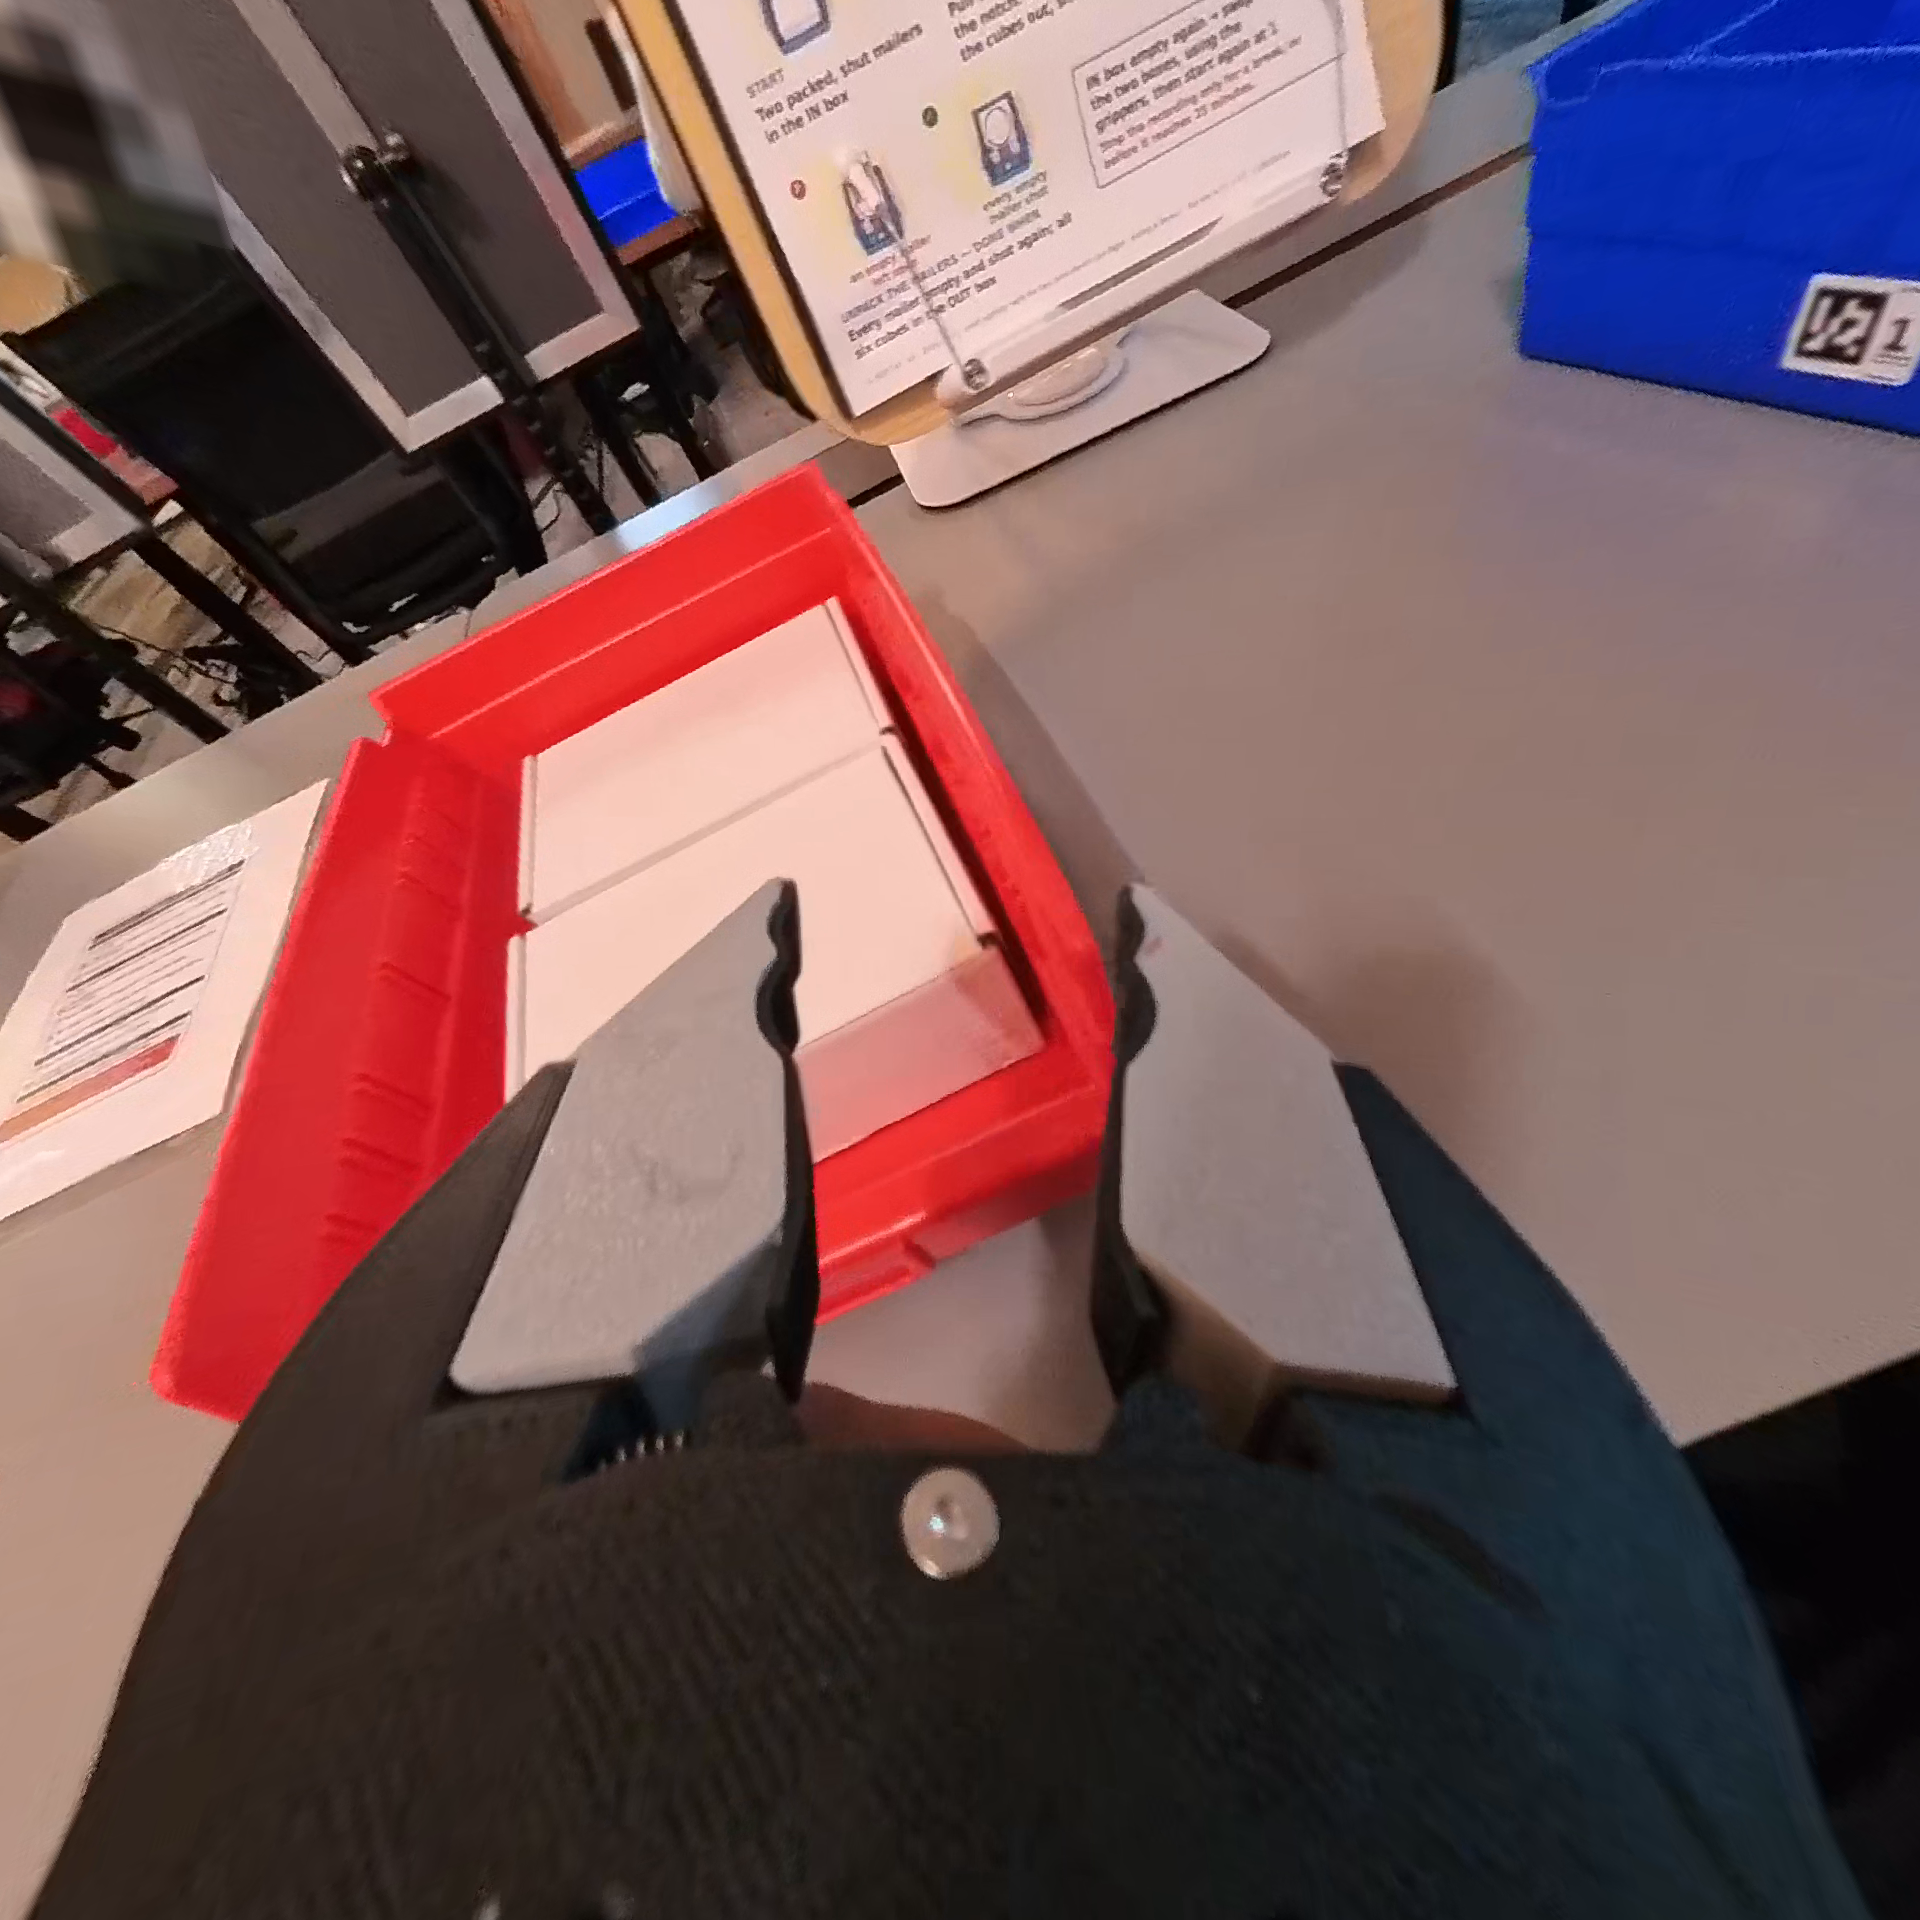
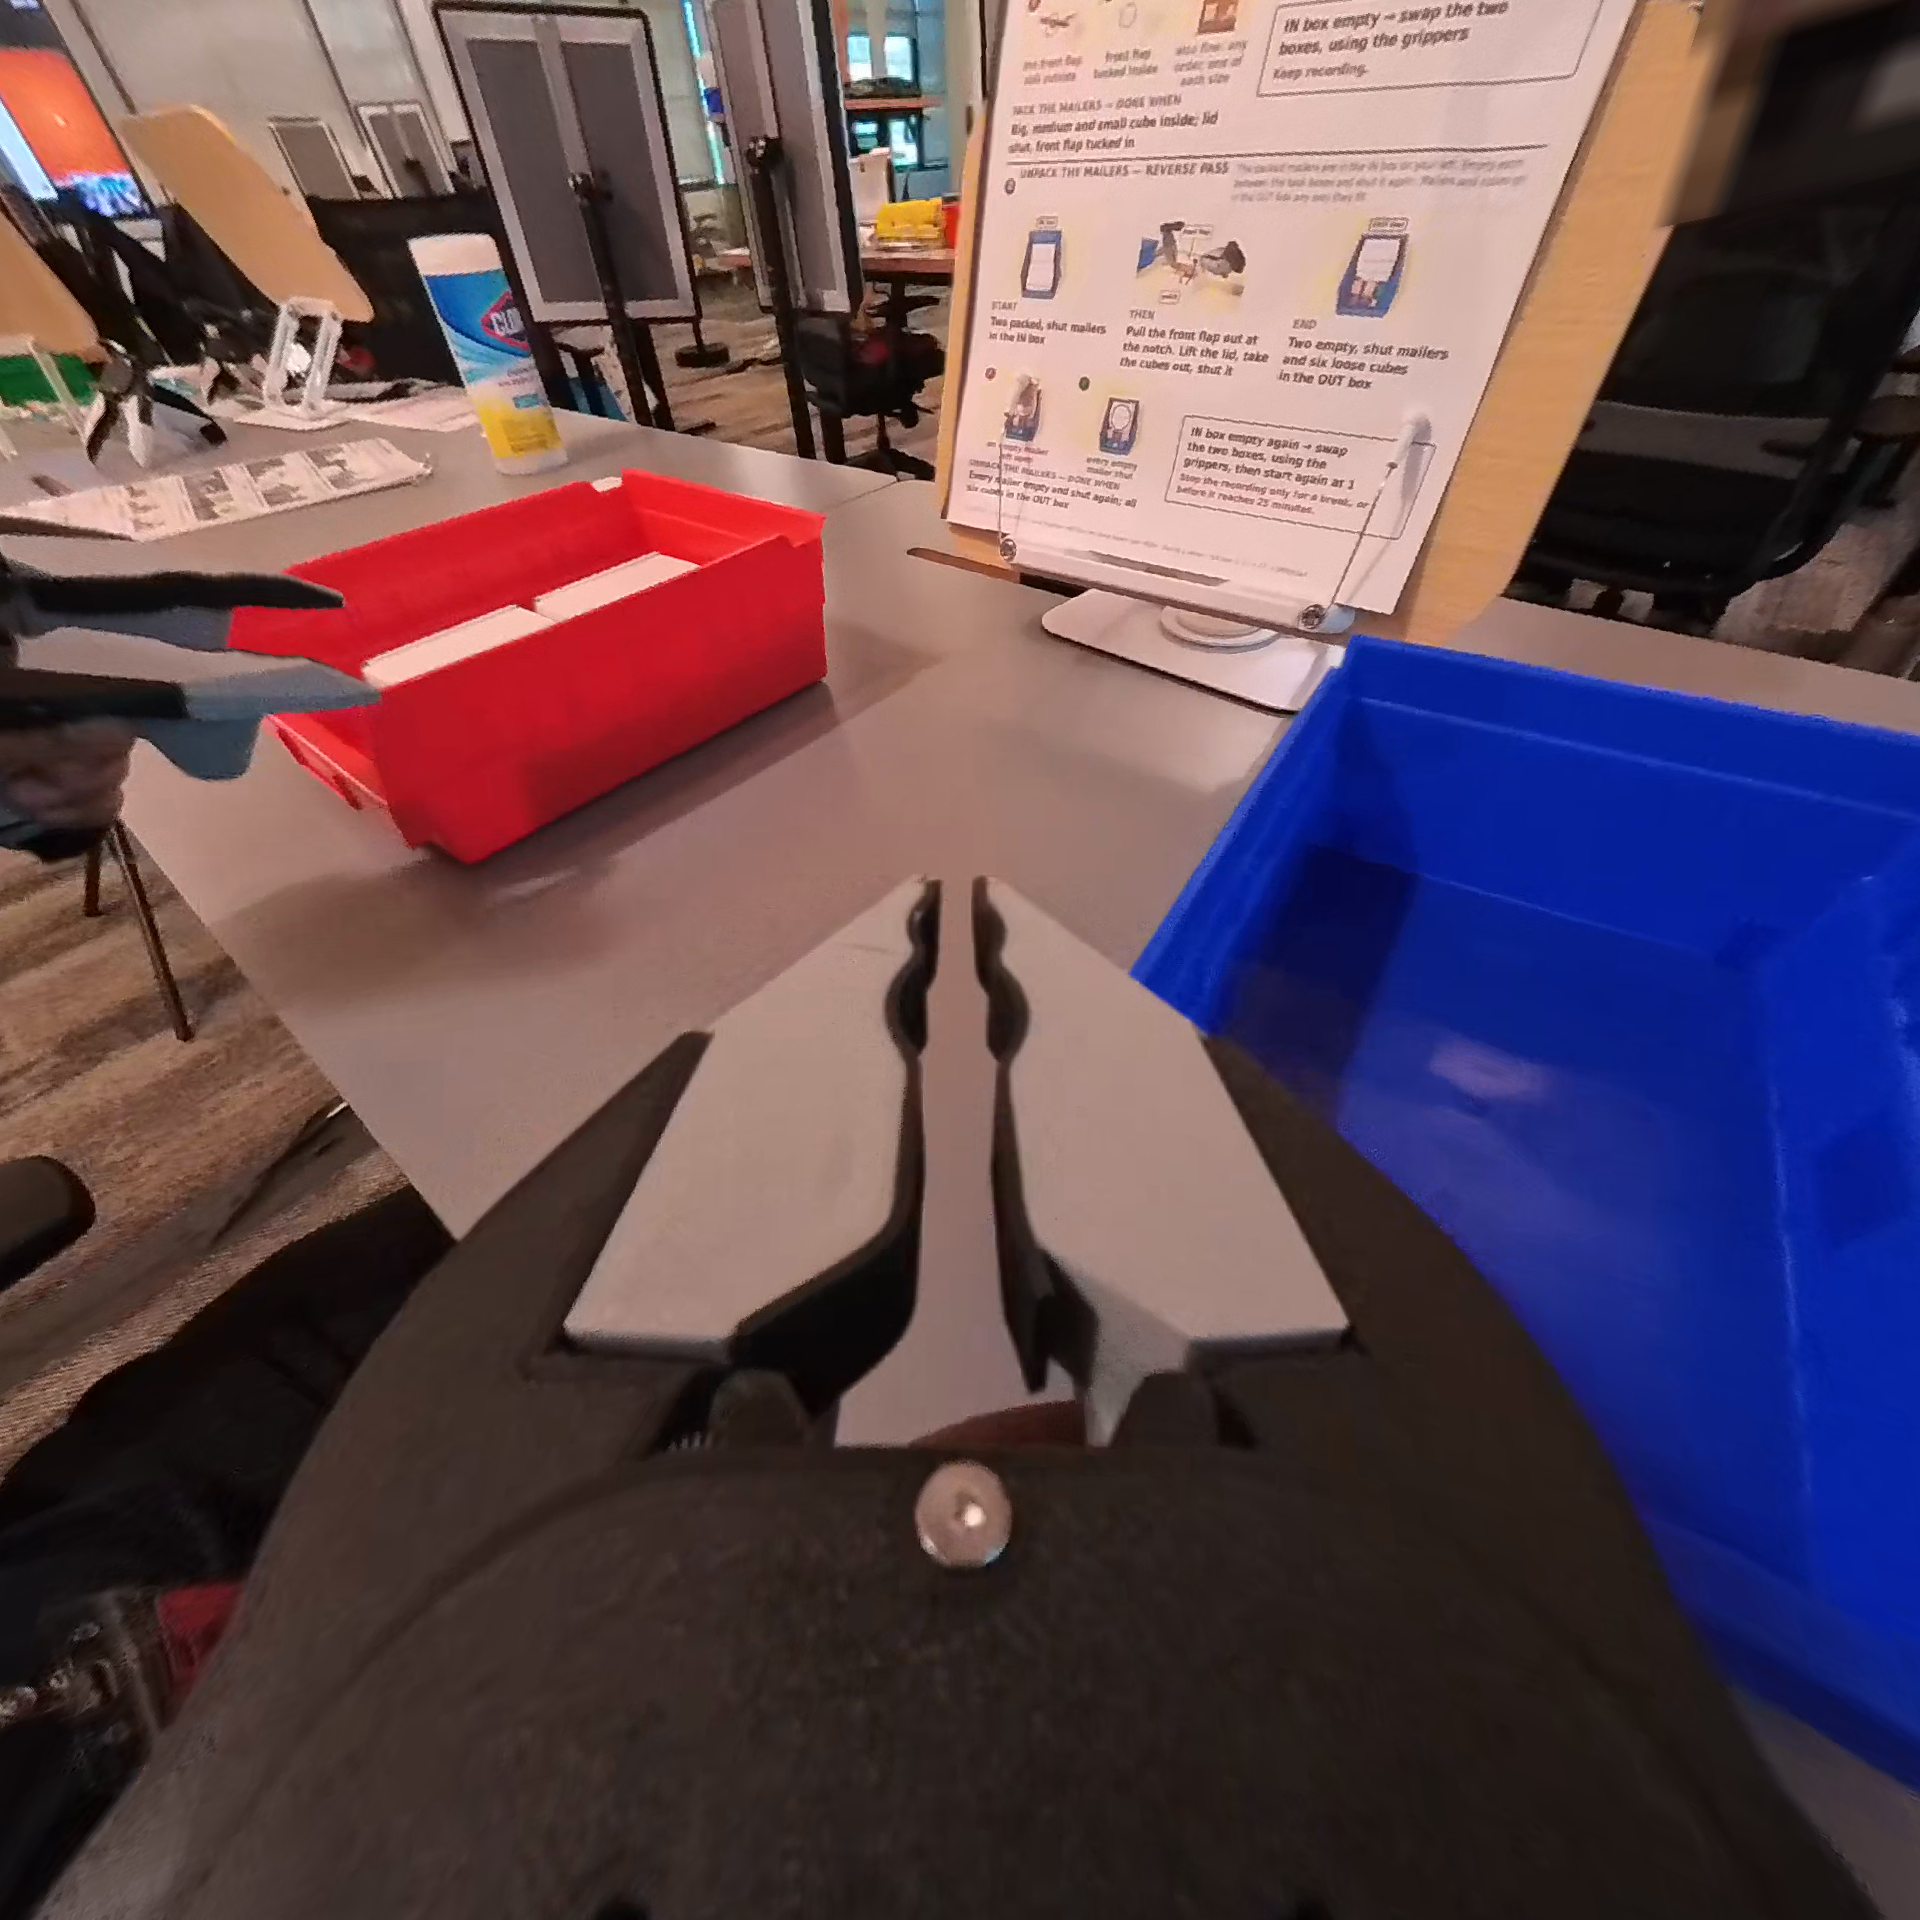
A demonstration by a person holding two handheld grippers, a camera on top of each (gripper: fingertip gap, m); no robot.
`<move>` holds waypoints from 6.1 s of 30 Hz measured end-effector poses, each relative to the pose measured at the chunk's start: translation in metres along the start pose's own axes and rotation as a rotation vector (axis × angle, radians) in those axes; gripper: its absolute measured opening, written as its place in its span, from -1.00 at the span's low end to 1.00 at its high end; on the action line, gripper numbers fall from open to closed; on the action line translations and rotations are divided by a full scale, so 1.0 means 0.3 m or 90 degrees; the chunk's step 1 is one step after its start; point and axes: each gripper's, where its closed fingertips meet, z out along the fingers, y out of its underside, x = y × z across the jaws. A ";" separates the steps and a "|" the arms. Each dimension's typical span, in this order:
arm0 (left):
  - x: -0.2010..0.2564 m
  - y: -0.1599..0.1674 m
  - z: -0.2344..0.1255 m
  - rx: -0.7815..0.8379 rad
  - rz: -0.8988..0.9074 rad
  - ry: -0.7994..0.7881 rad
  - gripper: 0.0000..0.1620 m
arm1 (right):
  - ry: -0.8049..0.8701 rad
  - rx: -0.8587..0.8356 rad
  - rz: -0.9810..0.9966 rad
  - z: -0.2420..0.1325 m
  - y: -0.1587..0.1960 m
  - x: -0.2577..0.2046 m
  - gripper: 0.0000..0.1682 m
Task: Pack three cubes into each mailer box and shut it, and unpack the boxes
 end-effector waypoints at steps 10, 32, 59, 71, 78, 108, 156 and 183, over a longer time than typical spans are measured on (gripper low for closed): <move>-0.141 -0.029 -0.085 0.066 -0.157 0.043 -0.26 | -0.007 -0.030 -0.023 0.025 0.034 -0.017 -0.79; -0.348 0.156 -0.043 -0.043 -0.122 -0.079 -0.31 | 0.022 -0.025 -0.095 0.018 0.025 -0.019 -0.78; -0.253 0.291 0.164 -0.406 0.560 0.429 -0.52 | 0.026 -0.057 -0.090 0.051 0.083 0.042 -0.76; -0.280 0.301 0.226 -0.385 0.662 0.312 -0.14 | 0.032 -0.064 -0.104 0.061 0.097 0.055 -0.76; -0.264 0.335 0.274 -0.266 0.694 0.268 -0.03 | 0.013 -0.079 -0.106 0.090 0.121 0.026 -0.75; -0.370 0.175 0.275 -0.429 0.392 0.489 0.01 | -0.056 -0.068 -0.081 0.109 0.119 0.002 -0.71; 0.521 -0.232 -0.001 0.091 0.101 0.405 -0.19 | -0.068 -0.079 -0.156 0.040 0.098 -0.096 -0.70; 0.510 -0.044 0.088 0.080 0.133 0.396 -0.02 | -0.228 -0.095 -0.216 0.214 0.002 -0.147 -0.65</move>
